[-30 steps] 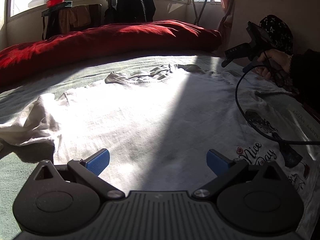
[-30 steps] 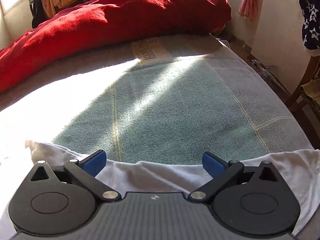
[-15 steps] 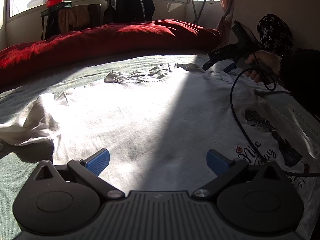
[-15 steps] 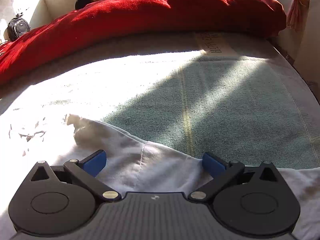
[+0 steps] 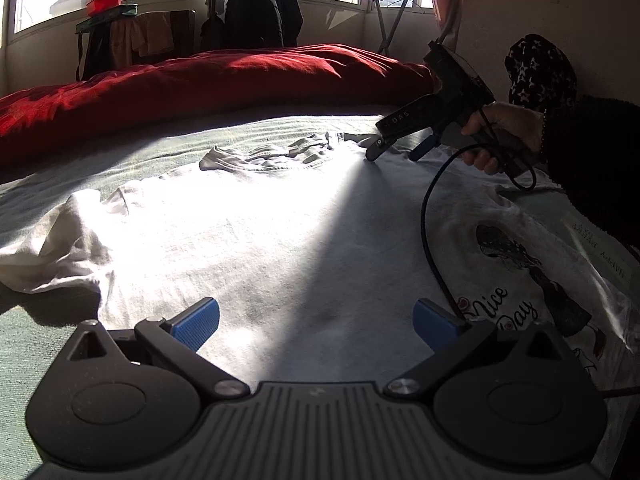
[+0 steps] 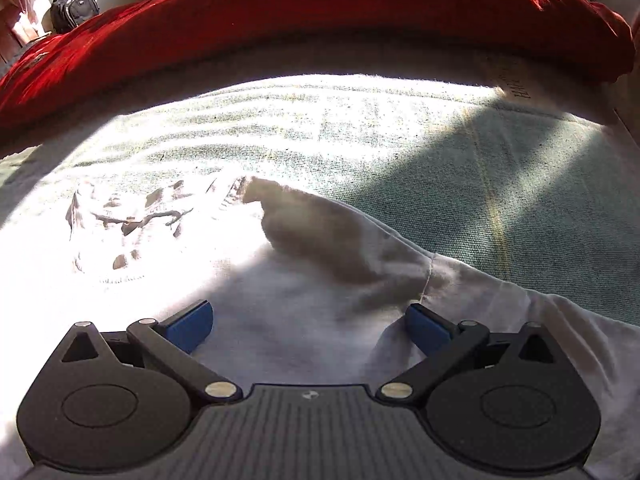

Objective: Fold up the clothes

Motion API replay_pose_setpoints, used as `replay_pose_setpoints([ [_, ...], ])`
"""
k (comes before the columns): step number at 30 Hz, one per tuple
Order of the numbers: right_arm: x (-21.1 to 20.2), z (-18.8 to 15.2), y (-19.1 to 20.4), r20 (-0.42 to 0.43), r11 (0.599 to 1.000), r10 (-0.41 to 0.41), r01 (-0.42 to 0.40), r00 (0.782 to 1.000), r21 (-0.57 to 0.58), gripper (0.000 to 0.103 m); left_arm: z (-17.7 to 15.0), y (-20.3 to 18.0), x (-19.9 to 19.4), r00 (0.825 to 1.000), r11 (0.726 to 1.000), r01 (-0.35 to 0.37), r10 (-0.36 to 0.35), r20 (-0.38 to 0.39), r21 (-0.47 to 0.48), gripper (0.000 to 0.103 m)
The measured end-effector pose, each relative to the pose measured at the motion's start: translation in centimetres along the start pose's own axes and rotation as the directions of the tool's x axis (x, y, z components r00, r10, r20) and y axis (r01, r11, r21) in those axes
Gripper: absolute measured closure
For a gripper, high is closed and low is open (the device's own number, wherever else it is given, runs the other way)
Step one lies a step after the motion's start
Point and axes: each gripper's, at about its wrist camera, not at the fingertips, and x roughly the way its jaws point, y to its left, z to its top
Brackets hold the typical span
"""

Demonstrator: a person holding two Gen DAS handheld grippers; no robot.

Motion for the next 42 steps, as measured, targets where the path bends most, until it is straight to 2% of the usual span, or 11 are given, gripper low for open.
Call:
replay_pose_setpoints([
  [2, 0.3, 0.7, -0.6, 0.059, 0.999, 0.023, -0.025, 0.998, 0.033, 0.000, 0.0, -0.3, 0.0, 1.000, 1.000, 0.007, -0.007, -0.007, 0.010, 0.001],
  [5, -1.2, 1.0, -1.0, 0.089, 0.989, 0.035, -0.047, 0.995, 0.142, 0.000, 0.1, -0.9, -0.6, 1.000, 0.999, 0.007, -0.007, 0.009, 0.038, 0.001],
  [7, -2.9, 0.7, -0.3, 0.074, 0.994, 0.042, -0.049, 0.996, 0.095, 0.000, 0.2, -1.0, -1.2, 1.000, 0.999, 0.017, -0.018, 0.026, 0.030, 0.001],
  [10, -6.0, -0.6, 1.5, 0.042, 0.999, 0.006, -0.004, 0.999, -0.048, 0.000, 0.5, -1.3, -2.2, 0.998, 0.999, 0.026, -0.028, 0.051, 0.028, 0.001],
  [12, -8.0, -2.1, 2.4, 0.020, 0.994, 0.004, -0.002, 1.000, -0.112, 0.000, 0.6, -1.6, -2.8, 0.996, 0.998, 0.047, -0.049, 0.069, 0.032, 0.001],
  [16, -10.1, -5.6, 3.4, -0.007, 0.990, 0.027, -0.028, 1.000, -0.140, 0.000, 0.8, -2.5, -3.8, 0.992, 0.995, 0.077, -0.083, 0.095, 0.057, 0.001],
  [22, -9.9, -11.7, 5.2, -0.067, 0.989, 0.067, -0.075, 0.996, -0.128, 0.000, 0.9, -2.9, -3.6, 0.993, 0.995, 0.072, -0.078, 0.089, 0.072, 0.001],
  [24, -9.4, -13.8, 5.9, -0.089, 0.988, 0.038, -0.051, 0.995, -0.149, 0.000, 0.8, -2.9, -3.3, 0.995, 0.996, 0.054, -0.060, 0.075, 0.075, 0.001],
  [27, -10.0, -15.6, 6.6, -0.061, 0.986, -0.013, 0.003, 0.998, -0.168, 0.000, 0.7, -2.8, -3.1, 0.996, 0.996, 0.053, -0.057, 0.062, 0.069, 0.001],
  [30, -10.6, -16.2, 6.8, -0.080, 0.989, -0.042, 0.030, 0.996, -0.142, 0.000, 0.7, -2.7, -3.1, 0.996, 0.997, 0.064, -0.067, 0.059, 0.049, 0.001],
  [42, -13.4, -19.7, 8.2, -0.110, 0.976, -0.122, 0.099, 0.986, -0.192, 0.000, 0.6, -4.1, -4.5, 0.992, 0.992, 0.094, -0.101, 0.081, 0.082, 0.001],
])
